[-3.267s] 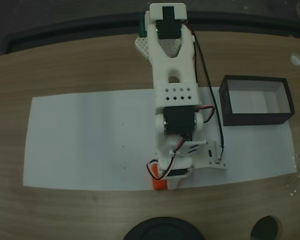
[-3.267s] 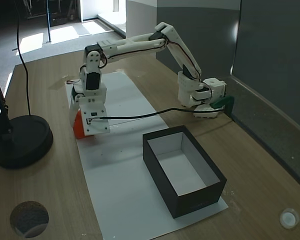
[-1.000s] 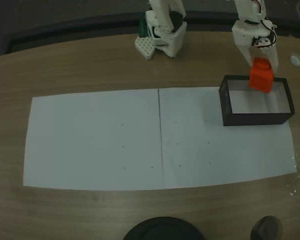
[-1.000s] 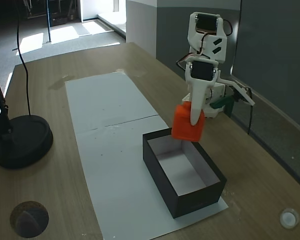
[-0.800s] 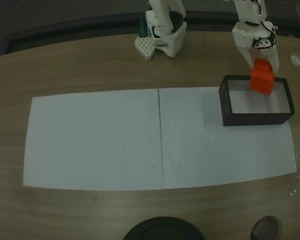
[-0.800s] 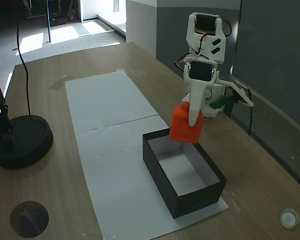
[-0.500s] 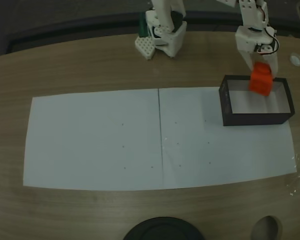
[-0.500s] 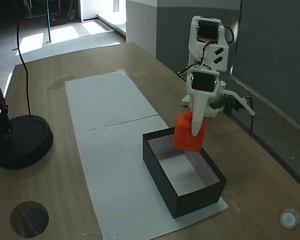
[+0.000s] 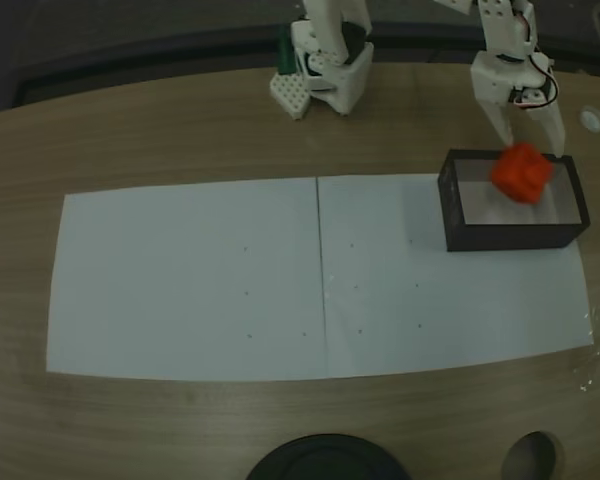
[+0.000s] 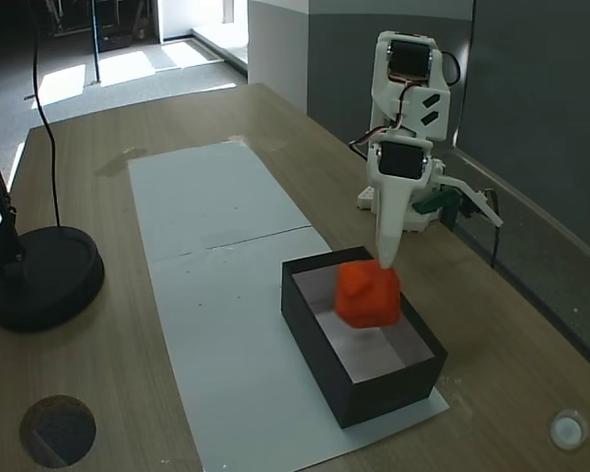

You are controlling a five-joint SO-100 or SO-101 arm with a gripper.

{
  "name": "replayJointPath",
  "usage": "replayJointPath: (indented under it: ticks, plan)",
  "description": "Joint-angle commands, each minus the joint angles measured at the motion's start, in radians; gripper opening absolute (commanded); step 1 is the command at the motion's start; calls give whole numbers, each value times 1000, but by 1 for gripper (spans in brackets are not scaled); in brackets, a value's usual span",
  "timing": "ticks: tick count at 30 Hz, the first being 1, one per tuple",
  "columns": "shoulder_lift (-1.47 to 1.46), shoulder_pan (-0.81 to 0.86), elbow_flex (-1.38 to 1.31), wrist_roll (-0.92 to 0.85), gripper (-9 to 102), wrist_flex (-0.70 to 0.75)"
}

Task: Grab a orange square and put it in the box.

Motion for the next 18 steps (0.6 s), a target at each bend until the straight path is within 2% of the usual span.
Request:
replayJointPath:
  ticks: [1, 5, 11, 18]
  plan:
    - [14, 9, -26, -2, 22, -3]
    - [17, 25, -29, 0, 21, -3]
    - [163, 206, -44, -2, -1, 23]
    - [572, 523, -101, -3, 0, 206]
